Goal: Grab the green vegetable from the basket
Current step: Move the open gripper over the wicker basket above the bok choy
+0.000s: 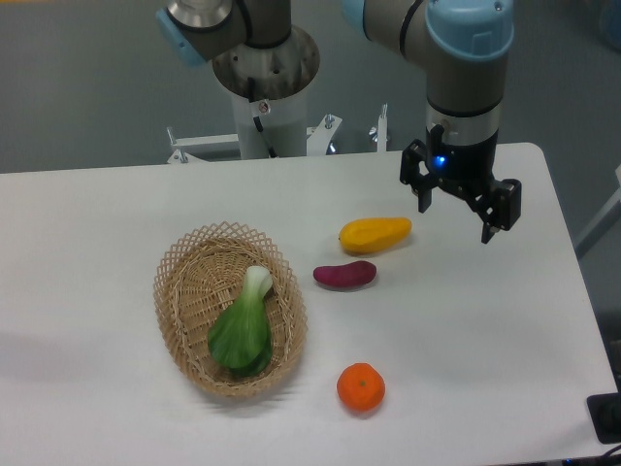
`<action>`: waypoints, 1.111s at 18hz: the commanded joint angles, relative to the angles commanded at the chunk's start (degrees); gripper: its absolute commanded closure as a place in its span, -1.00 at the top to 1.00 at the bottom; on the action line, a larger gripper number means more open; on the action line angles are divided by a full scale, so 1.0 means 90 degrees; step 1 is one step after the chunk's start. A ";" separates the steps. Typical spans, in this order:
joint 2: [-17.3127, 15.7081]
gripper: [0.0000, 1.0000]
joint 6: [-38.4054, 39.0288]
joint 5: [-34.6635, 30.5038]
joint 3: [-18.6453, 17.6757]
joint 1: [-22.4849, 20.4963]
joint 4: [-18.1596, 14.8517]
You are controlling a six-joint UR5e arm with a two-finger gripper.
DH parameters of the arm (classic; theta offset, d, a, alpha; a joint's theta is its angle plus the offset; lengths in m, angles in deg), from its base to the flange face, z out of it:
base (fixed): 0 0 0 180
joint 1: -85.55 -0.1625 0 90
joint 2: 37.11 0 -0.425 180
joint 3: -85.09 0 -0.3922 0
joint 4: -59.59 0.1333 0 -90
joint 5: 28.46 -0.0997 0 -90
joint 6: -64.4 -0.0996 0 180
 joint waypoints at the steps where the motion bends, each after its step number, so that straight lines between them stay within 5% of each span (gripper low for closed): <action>1: 0.0000 1.00 0.0000 0.0000 0.0000 0.0010 0.0000; 8: -0.0175 1.00 0.0311 0.0135 -0.0341 0.0117 0.0009; 14: -0.0517 1.00 0.1901 0.0693 -0.1014 0.0370 0.0146; 18: -0.0527 1.00 0.3610 0.0664 -0.1483 0.1014 0.0634; 20: -0.0527 1.00 0.3769 0.0645 -0.1795 0.1268 0.0859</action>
